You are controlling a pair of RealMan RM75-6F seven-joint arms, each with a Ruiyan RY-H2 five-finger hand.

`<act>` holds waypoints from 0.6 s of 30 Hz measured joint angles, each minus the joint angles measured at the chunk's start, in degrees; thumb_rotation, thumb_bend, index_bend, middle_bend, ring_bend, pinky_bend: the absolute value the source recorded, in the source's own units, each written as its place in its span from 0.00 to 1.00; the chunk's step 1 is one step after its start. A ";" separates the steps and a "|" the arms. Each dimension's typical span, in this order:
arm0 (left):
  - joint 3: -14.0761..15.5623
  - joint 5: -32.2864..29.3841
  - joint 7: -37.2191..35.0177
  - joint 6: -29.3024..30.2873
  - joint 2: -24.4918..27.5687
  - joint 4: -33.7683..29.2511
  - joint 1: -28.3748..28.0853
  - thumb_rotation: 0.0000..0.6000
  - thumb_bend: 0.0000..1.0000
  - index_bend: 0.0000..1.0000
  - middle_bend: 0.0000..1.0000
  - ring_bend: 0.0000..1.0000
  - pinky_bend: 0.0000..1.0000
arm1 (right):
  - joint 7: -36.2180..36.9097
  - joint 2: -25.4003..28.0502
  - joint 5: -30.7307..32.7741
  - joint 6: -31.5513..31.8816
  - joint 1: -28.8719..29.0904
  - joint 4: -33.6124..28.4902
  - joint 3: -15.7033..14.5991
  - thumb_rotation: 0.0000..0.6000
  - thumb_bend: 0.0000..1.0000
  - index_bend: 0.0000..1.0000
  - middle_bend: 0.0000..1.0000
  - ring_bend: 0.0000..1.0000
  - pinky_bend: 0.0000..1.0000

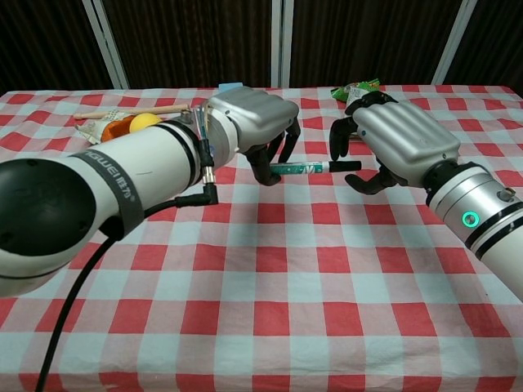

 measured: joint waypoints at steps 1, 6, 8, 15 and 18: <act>-0.03 -0.02 0.00 -0.02 0.03 -0.08 -0.05 1.00 0.38 0.58 0.61 1.00 0.88 | 0.06 -0.09 -0.01 0.08 0.07 0.04 0.02 1.00 0.21 0.49 0.44 0.14 0.08; -0.17 -0.25 -0.30 -0.15 0.02 -0.19 -0.13 1.00 0.38 0.58 0.61 1.00 0.88 | 0.17 -0.54 0.11 0.19 0.41 0.25 0.00 1.00 0.21 0.49 0.44 0.14 0.08; -0.11 -0.23 -0.45 -0.13 0.09 -0.33 -0.08 1.00 0.38 0.58 0.61 1.00 0.88 | 0.19 -0.68 0.16 0.18 0.48 0.34 -0.05 1.00 0.21 0.49 0.44 0.14 0.08; -0.22 -0.31 -0.91 0.02 0.34 -0.82 0.04 1.00 0.38 0.58 0.61 1.00 0.88 | 0.45 -1.09 0.43 0.27 0.69 0.86 -0.21 1.00 0.22 0.49 0.47 0.16 0.09; -0.17 -0.22 -1.10 0.18 0.52 -1.31 0.12 1.00 0.38 0.58 0.61 1.00 0.88 | 0.62 -1.11 0.44 0.32 0.76 0.98 -0.28 1.00 0.22 0.49 0.47 0.16 0.09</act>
